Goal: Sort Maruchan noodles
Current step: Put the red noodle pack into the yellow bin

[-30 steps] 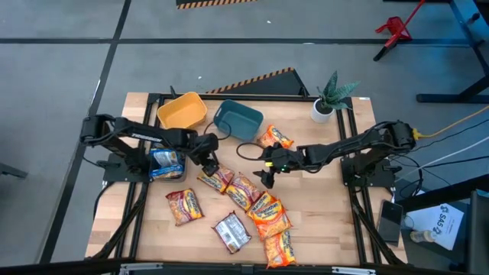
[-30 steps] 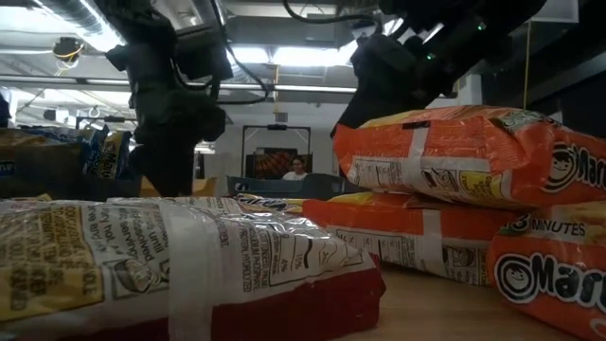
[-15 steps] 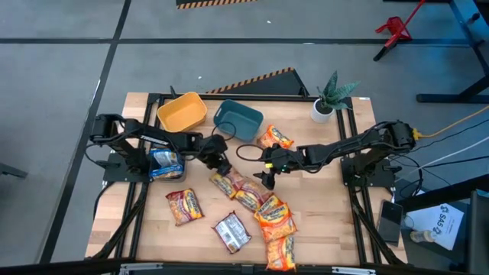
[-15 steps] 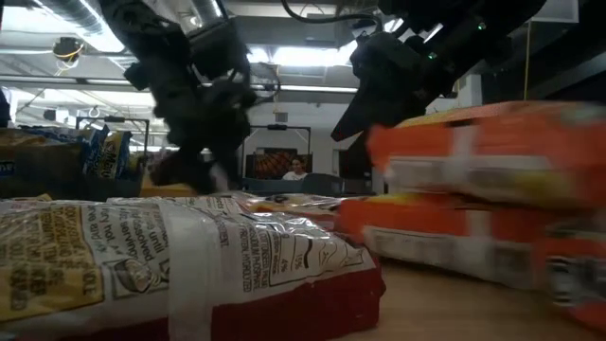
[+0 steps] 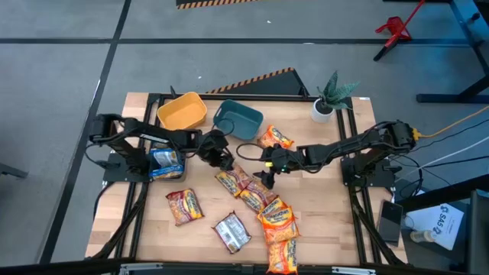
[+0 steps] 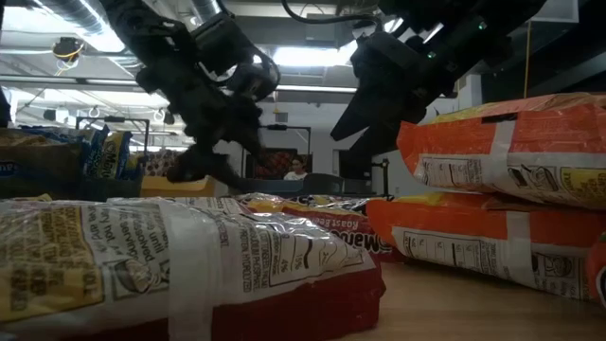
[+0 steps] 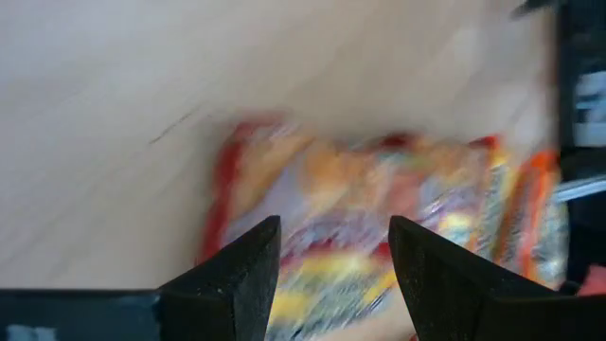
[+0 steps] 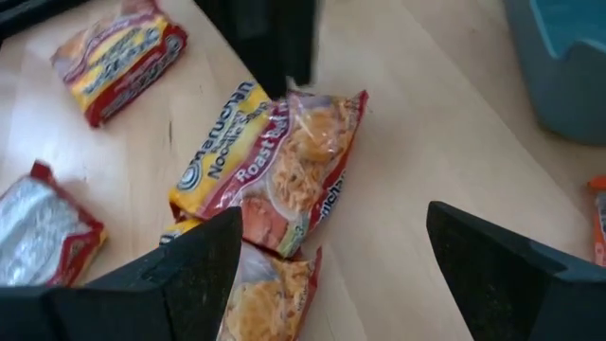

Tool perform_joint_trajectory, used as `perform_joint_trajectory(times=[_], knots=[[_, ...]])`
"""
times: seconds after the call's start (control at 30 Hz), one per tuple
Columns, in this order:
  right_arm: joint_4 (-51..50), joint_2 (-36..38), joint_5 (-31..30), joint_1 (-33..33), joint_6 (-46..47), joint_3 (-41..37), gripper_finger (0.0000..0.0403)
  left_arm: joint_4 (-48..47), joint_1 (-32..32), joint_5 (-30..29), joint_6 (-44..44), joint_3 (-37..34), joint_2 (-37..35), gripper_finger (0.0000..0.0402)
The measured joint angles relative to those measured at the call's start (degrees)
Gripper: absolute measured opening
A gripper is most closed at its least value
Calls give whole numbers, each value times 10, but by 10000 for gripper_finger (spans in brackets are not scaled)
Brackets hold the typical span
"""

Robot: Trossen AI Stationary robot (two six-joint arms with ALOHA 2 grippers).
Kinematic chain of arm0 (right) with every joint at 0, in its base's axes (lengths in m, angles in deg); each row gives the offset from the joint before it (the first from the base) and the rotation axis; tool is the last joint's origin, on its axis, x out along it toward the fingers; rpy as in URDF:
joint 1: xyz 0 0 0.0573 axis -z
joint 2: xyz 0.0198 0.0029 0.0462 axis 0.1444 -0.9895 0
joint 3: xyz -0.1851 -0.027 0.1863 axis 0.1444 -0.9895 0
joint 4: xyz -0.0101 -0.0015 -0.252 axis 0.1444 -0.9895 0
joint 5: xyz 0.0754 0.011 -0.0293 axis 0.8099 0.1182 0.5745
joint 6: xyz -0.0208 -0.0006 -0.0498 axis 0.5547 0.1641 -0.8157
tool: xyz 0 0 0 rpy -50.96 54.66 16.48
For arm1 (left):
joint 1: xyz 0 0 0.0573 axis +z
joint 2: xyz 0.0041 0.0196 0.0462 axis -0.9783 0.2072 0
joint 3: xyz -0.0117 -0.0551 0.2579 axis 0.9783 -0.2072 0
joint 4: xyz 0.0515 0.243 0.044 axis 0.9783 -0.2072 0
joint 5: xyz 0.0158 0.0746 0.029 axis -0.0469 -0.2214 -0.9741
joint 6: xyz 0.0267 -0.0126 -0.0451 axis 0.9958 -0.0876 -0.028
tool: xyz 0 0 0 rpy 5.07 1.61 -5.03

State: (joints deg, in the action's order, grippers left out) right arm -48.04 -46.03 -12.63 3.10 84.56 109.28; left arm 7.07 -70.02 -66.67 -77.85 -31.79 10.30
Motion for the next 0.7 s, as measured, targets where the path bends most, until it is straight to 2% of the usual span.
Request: perform_joint_trajectory(times=[0.13, 0.27, 0.5, 0.7], knots=[[2, -2, 1, 4, 46, 0, 321, -104, -3, -7, 7, 10, -38, 192], [38, -20, 5, -1, 18, 0, 321, -177, -13, -62, 23, 16, -48, 192], [51, -67, 36, 0, -13, 1, 321, -102, -33, -52, 69, 15, 1, 192], [46, -83, 45, 0, -13, 1, 321, -97, -37, -22, 122, 15, 45, 192]])
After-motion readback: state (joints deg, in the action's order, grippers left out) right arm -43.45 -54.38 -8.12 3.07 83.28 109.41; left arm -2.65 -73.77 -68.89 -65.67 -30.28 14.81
